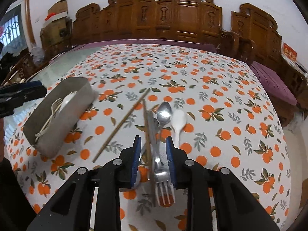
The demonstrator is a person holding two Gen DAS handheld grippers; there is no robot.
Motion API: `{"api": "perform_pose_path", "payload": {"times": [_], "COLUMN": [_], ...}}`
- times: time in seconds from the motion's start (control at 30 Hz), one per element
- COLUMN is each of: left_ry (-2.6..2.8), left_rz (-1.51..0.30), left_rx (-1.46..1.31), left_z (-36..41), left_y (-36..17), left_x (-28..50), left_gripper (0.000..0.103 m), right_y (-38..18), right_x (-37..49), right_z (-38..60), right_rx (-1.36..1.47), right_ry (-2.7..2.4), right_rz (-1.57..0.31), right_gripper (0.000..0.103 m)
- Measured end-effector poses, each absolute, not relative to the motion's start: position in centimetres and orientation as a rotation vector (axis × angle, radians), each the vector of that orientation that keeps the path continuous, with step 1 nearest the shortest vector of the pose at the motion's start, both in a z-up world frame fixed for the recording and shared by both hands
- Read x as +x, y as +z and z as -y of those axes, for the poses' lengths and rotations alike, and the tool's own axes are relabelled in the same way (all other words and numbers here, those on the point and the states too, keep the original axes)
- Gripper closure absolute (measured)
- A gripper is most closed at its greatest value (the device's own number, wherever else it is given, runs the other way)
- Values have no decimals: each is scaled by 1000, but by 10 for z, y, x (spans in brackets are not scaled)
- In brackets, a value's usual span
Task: Organize utensils
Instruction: 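Move the right gripper to a white plastic spoon and close on it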
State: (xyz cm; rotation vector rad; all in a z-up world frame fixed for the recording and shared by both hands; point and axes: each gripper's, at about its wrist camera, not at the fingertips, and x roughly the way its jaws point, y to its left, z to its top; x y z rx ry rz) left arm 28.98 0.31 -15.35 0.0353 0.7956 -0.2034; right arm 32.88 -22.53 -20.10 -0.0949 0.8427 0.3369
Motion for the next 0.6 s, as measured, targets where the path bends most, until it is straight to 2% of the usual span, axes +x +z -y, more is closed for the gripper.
{"api": "perform_pose_path", "payload": {"times": [0.6], "left_ry": [-257], "left_rz": [-820], "left_rx": [115], "left_z": [53], "left_y": [-174], "left_x": [273], "left_gripper": [44], "right_y": [-245], "right_x": [365], "right_z": [253], "right_rx": [-40], "right_ry": [324], "right_rz": [-949], "right_gripper": [74]}}
